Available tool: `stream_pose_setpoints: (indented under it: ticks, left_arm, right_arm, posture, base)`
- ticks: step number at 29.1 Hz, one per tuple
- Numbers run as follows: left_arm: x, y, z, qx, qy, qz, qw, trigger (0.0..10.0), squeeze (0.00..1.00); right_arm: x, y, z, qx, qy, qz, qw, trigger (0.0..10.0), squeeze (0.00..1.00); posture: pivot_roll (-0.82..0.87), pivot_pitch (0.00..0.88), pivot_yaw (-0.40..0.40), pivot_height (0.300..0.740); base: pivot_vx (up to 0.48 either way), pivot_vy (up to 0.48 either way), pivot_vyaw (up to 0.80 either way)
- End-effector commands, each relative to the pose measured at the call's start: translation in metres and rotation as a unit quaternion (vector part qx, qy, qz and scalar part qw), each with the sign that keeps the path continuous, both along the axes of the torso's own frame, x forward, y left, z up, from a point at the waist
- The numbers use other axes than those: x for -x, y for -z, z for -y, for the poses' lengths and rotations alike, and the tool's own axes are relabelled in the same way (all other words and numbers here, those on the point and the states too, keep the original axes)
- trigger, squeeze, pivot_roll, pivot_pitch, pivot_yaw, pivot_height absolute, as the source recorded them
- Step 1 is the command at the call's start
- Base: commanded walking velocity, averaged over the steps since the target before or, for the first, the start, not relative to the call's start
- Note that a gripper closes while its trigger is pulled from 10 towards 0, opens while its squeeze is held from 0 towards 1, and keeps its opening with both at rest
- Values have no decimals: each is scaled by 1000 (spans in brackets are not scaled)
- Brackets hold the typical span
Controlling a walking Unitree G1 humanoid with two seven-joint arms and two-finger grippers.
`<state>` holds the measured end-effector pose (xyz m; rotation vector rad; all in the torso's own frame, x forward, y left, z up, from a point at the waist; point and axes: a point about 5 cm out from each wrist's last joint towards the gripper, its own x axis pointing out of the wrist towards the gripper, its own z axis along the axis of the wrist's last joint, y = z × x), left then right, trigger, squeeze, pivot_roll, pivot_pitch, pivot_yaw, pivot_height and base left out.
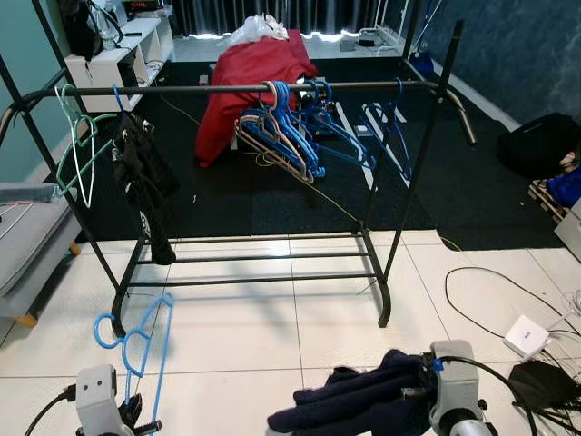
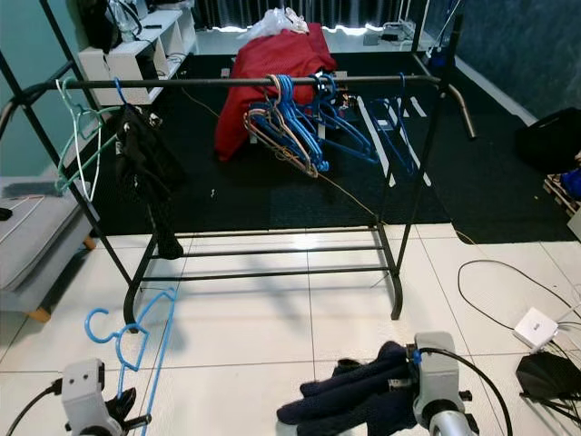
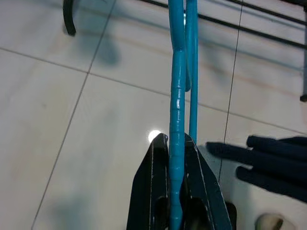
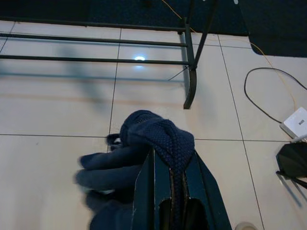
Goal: Hang hanger
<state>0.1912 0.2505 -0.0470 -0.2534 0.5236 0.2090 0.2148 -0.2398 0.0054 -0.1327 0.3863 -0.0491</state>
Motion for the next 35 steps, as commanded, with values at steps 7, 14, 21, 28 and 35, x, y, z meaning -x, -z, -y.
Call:
stream_pose_setpoints:
  ticks: [7, 14, 21, 28, 35]
  left_arm:
    - [0, 0, -6, 8, 12, -4, 1000, 10000, 0]
    - [-2, 1, -6, 24, 16, 2, 1000, 10000, 0]
    - [-1, 0, -10, 29, 17, 11, 999, 10000, 0]
    - [10, 3, -16, 31, 12, 10, 999, 10000, 0]
    - [30, 8, -27, 35, 1, -5, 999, 10000, 0]
  right_arm:
    - [-2, 6, -3, -26, -12, -3, 1000, 10000, 0]
    - [-11, 10, -7, -81, -30, -5, 996, 10000, 0]
    - [-14, 8, -7, -85, -34, 0, 996, 10000, 0]
    - [-15, 7, -6, -89, -37, 2, 995, 10000, 0]
    - [-15, 7, -6, -91, -37, 2, 995, 10000, 0]
  posture:
    - [47, 95, 10, 735]
    - [28, 71, 12, 735]
    - [36, 64, 1, 735]
    - [40, 62, -10, 735]
    - [38, 64, -10, 735]
  base:
    - [0, 0, 0]
    - [0, 0, 0]
    - [0, 0, 0]
    - [0, 0, 0]
    - [0, 0, 0]
